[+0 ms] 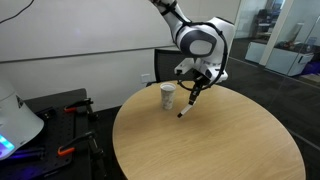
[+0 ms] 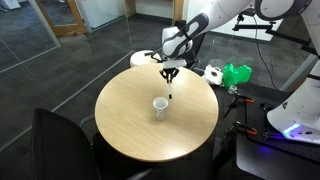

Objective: Remove the marker from the cup and put it on the table

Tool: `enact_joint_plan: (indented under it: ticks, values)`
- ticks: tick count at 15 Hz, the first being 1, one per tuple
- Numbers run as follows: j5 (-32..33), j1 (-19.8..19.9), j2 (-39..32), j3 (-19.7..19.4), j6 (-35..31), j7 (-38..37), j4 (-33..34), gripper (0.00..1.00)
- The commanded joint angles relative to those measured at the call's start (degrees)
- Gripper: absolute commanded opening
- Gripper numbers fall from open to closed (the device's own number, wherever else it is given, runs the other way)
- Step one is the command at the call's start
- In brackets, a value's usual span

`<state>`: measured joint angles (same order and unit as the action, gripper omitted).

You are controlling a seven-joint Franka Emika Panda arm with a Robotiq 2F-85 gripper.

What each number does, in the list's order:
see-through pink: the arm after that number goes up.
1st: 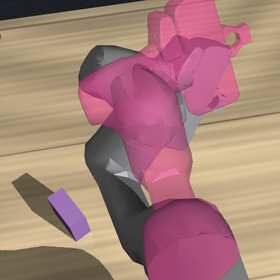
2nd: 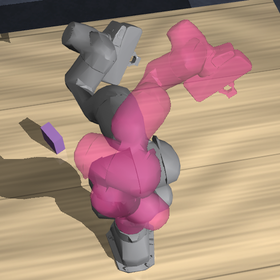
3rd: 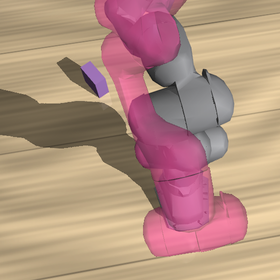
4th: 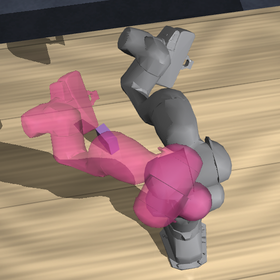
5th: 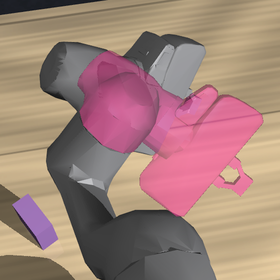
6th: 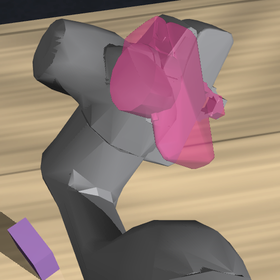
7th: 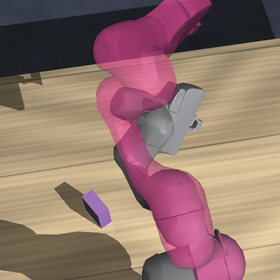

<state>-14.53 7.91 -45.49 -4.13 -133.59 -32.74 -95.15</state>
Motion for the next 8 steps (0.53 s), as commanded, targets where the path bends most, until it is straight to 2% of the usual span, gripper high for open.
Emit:
enact_joint_plan:
  ticks: [1,6,7,8]
  values:
    - [-2.00,1.20,-2.85,0.30,7.68,4.82,4.67,0.05]
    - [-1.82,1.22,-6.38,-0.36,15.63,5.86,9.15,0.05]
    - [-1.70,1.10,-6.85,-0.52,16.83,5.47,9.96,0.43]
    - [-1.74,1.05,-7.50,-0.51,17.75,5.32,10.85,0.47]
